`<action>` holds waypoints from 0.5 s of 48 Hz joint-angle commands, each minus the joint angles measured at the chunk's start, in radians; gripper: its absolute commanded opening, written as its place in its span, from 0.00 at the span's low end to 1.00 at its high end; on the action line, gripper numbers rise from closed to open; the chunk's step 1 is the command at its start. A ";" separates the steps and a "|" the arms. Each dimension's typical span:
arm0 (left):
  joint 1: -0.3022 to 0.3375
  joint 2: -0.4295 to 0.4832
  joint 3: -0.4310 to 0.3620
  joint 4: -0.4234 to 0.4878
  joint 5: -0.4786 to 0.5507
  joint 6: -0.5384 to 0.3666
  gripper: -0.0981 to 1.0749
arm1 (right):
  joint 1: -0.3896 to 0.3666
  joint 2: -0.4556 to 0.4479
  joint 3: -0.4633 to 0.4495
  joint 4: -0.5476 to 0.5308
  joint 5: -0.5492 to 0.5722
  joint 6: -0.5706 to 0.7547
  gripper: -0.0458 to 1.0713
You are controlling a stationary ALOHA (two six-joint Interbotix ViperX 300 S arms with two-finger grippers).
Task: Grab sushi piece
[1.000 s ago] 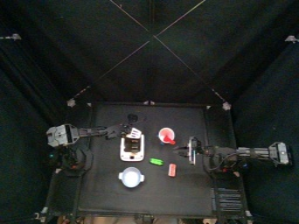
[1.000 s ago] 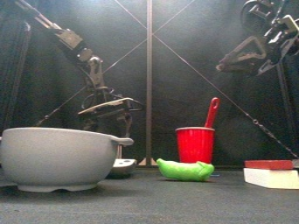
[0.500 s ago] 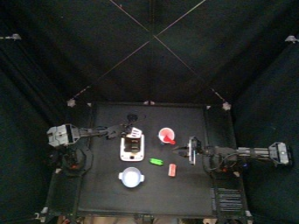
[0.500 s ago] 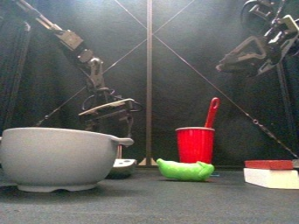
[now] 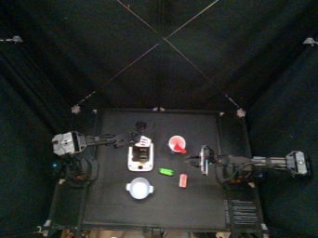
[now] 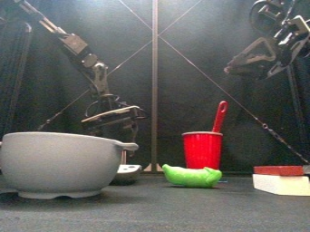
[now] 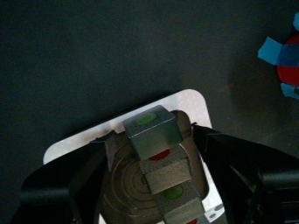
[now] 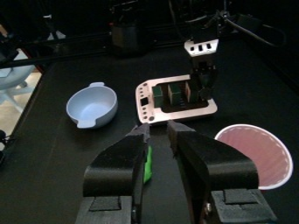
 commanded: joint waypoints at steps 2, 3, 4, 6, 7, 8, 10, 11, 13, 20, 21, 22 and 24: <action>0.005 -0.006 -0.023 0.005 0.006 0.000 0.92 | -0.002 0.003 -0.009 0.000 -0.008 -0.002 0.63; 0.005 -0.006 -0.021 0.005 0.006 0.000 0.91 | 0.000 0.003 -0.009 0.000 -0.008 -0.002 0.63; 0.005 -0.005 -0.021 0.006 0.008 0.000 0.90 | 0.000 0.003 -0.009 0.000 -0.008 -0.002 0.63; 0.006 -0.002 -0.021 0.005 0.009 0.000 0.88 | 0.000 0.003 -0.009 0.000 -0.008 -0.002 0.63; 0.006 -0.002 -0.021 0.005 0.009 0.000 0.87 | -0.002 0.003 -0.009 0.000 -0.008 -0.002 0.63; 0.006 0.000 -0.021 0.005 0.011 0.000 0.86 | -0.002 0.003 -0.009 0.000 -0.008 -0.002 0.63; 0.006 0.002 -0.021 0.005 0.011 0.000 0.84 | 0.000 0.003 -0.009 0.000 -0.008 -0.002 0.63; 0.008 0.003 -0.023 0.006 0.012 0.000 0.82 | 0.000 0.003 -0.009 0.000 -0.008 -0.002 0.63; 0.008 0.003 -0.023 0.006 0.011 0.000 0.80 | 0.000 0.003 -0.009 0.000 -0.008 -0.002 0.63; 0.009 0.005 -0.020 0.005 0.012 -0.002 0.73 | 0.000 0.003 -0.009 0.000 -0.008 -0.002 0.63; 0.008 0.006 -0.018 0.005 0.012 -0.002 0.72 | -0.002 0.003 -0.009 0.000 -0.008 -0.002 0.63; 0.008 0.005 -0.018 0.005 0.011 0.000 0.72 | -0.002 0.003 -0.009 0.000 -0.008 -0.002 0.63; 0.008 0.005 -0.015 0.005 0.012 0.000 0.70 | 0.000 0.003 -0.009 0.000 -0.008 -0.002 0.63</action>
